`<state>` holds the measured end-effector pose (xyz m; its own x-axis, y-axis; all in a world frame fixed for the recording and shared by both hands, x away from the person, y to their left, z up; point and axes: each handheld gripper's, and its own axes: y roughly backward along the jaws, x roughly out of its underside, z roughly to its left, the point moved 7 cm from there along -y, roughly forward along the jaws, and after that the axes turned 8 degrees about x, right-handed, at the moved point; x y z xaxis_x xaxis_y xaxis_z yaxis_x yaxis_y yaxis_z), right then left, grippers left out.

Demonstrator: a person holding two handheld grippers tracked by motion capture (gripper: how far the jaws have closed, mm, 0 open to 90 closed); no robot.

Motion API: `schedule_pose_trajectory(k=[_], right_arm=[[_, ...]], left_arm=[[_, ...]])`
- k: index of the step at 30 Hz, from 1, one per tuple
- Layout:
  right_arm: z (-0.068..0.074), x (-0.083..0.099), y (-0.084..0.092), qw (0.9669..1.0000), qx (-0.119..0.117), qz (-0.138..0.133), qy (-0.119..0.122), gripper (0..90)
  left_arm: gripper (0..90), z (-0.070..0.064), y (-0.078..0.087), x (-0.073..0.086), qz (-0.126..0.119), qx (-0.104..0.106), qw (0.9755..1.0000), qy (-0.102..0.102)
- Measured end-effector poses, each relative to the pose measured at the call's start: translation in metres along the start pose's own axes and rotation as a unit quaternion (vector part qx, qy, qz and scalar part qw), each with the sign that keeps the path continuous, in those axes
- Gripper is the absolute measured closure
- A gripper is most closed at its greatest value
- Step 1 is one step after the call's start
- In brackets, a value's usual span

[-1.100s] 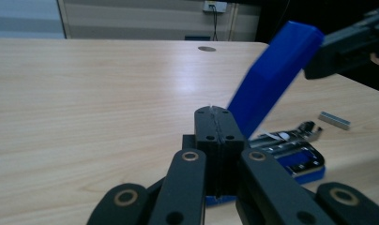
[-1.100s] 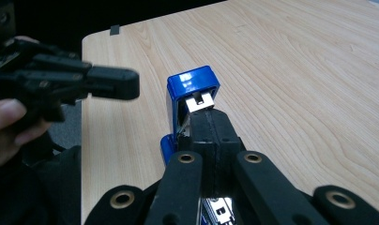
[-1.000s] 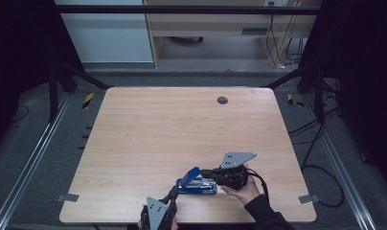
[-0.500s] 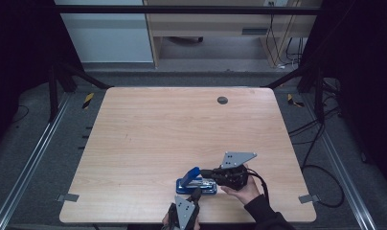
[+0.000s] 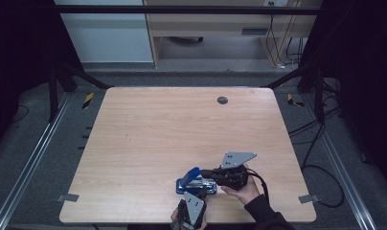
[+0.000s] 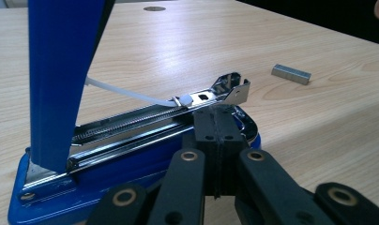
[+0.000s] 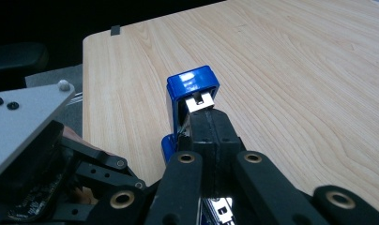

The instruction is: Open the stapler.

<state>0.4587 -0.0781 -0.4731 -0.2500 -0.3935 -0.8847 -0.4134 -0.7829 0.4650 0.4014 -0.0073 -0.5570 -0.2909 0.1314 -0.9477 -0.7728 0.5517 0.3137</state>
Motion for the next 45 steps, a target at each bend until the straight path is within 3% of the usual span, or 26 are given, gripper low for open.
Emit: schedule_pose_trajectory(k=[10, 45], right_arm=[[0.000, 0.000, 0.000, 1.0000, -0.002, 0.000, 0.000, 90.0], [0.009, -0.013, -0.016, 0.9997, -0.025, 0.000, 0.000, 90.0]], left_arm=[[89.9, -0.001, -0.001, 0.000, -0.001, -0.007, 0.9999, -0.009], [90.0, -0.001, -0.002, 0.000, -0.001, 0.005, 0.9999, -0.012]])
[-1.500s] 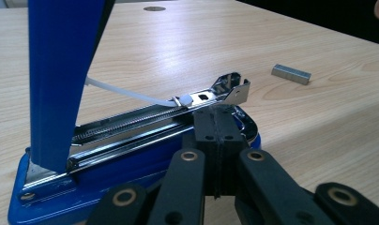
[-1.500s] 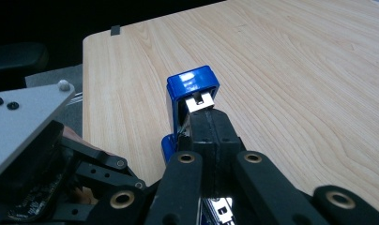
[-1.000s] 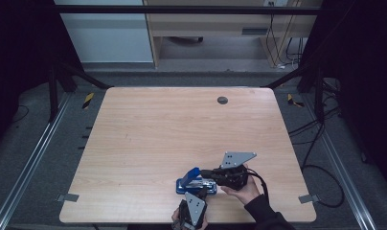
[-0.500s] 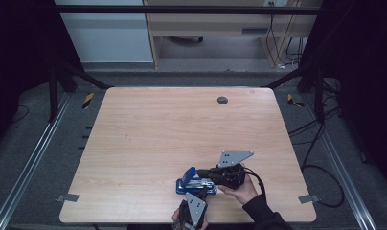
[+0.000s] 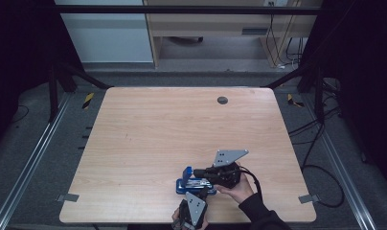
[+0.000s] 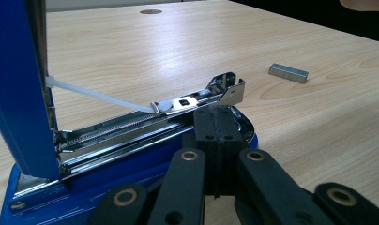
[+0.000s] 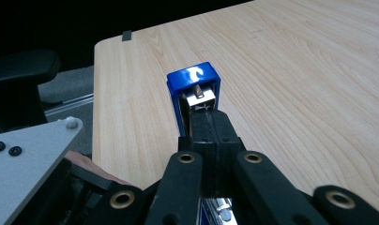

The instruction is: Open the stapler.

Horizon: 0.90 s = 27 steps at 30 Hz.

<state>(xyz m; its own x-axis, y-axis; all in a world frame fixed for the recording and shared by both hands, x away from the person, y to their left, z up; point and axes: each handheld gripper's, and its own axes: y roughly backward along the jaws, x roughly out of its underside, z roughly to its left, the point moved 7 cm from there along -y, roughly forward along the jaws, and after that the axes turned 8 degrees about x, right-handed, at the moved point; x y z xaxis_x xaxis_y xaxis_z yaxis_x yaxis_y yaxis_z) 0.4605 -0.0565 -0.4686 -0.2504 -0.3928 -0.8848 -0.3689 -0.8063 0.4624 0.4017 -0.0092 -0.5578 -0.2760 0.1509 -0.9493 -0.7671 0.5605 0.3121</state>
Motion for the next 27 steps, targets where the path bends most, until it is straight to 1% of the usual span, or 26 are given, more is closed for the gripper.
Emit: schedule_pose_trajectory(k=[8, 21, 27], right_arm=[[0.001, -0.003, -0.004, 0.9999, -0.010, -0.002, -0.005, 90.0], [0.005, -0.009, -0.010, 0.9998, -0.016, 0.011, 0.005, 90.0], [0.007, -0.014, -0.016, 0.9996, -0.020, 0.015, 0.010, 90.0]], left_arm=[[90.0, 0.000, 0.000, 0.000, 0.000, 0.001, 1.0000, 0.000], [90.0, 0.000, 0.000, 0.000, 0.000, 0.000, 1.0000, -0.001], [90.0, 0.000, 0.000, 0.000, 0.000, 0.001, 1.0000, -0.002]])
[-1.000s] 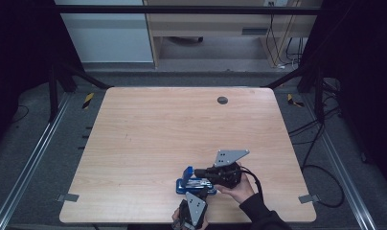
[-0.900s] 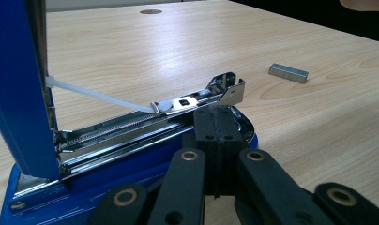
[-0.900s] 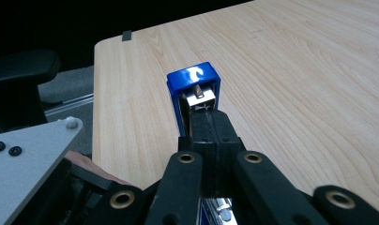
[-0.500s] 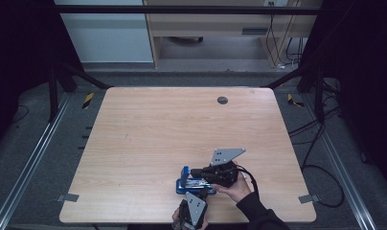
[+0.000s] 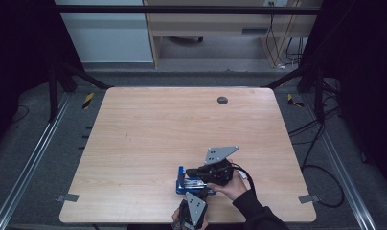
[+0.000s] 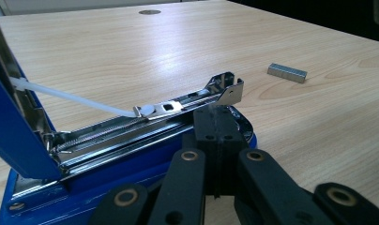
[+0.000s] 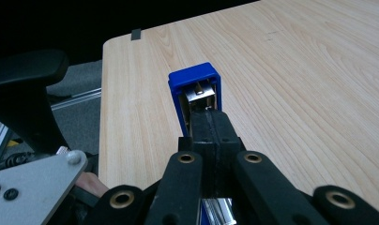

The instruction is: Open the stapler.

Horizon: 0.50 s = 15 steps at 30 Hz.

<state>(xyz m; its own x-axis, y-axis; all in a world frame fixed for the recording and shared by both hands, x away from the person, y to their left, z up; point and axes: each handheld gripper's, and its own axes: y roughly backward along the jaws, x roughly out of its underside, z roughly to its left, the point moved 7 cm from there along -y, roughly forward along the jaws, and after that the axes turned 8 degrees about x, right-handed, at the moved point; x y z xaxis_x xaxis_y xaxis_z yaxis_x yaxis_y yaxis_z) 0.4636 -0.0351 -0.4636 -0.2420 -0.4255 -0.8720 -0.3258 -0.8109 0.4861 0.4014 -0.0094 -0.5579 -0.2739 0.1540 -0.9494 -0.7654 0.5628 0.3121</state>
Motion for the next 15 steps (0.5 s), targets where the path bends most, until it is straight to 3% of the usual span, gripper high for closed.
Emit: schedule_pose_trajectory(k=[15], right_arm=[[0.005, -0.008, -0.018, 0.9997, -0.019, 0.014, 0.007, 90.0]], left_arm=[[90.0, 0.000, 0.000, 0.000, -0.003, -0.001, 1.0000, 0.000]])
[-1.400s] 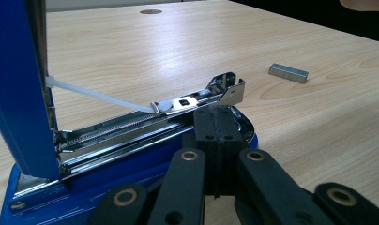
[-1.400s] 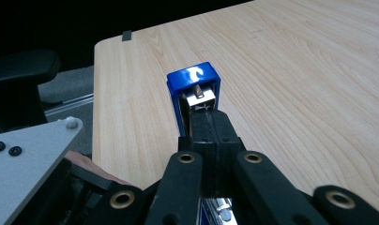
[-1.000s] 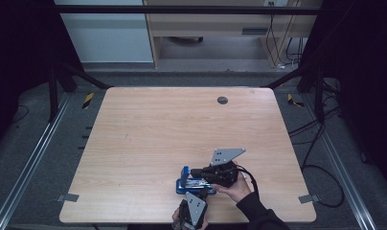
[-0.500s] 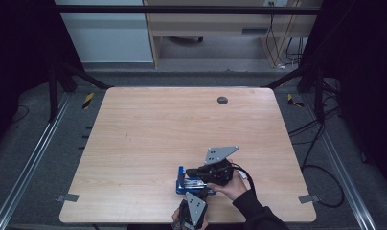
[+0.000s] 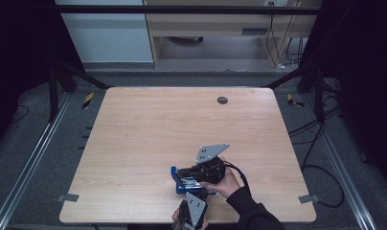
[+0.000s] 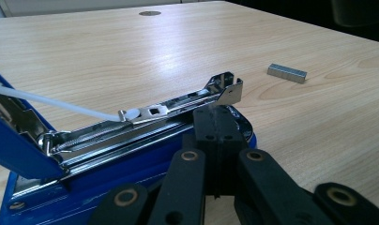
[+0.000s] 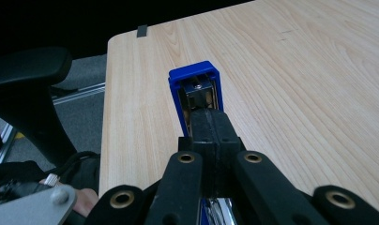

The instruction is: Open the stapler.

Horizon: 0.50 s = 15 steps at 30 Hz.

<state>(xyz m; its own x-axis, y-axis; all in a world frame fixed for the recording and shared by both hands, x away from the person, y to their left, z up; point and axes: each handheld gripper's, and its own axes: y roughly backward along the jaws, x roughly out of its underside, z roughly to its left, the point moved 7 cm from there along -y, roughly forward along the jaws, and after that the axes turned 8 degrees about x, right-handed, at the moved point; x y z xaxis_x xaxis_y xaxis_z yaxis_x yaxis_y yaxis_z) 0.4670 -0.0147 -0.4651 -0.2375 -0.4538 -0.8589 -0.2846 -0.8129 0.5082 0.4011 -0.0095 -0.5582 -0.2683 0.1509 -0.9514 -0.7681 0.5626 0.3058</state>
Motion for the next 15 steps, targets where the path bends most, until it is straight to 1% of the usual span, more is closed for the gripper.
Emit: schedule_pose_trajectory(k=[7, 13, 15], right_arm=[[0.002, -0.003, -0.012, 0.9999, -0.015, 0.004, 0.004, 90.0], [0.003, -0.004, -0.020, 0.9995, -0.031, 0.003, -0.003, 90.0], [0.004, -0.004, -0.023, 0.9995, -0.031, 0.007, -0.001, 90.0]], left_arm=[[90.0, 0.000, 0.000, 0.000, -0.001, 0.001, 1.0000, 0.000], [90.0, 0.000, 0.000, 0.000, -0.002, 0.000, 1.0000, 0.000], [90.0, 0.000, 0.000, 0.000, -0.002, 0.000, 1.0000, -0.001]])
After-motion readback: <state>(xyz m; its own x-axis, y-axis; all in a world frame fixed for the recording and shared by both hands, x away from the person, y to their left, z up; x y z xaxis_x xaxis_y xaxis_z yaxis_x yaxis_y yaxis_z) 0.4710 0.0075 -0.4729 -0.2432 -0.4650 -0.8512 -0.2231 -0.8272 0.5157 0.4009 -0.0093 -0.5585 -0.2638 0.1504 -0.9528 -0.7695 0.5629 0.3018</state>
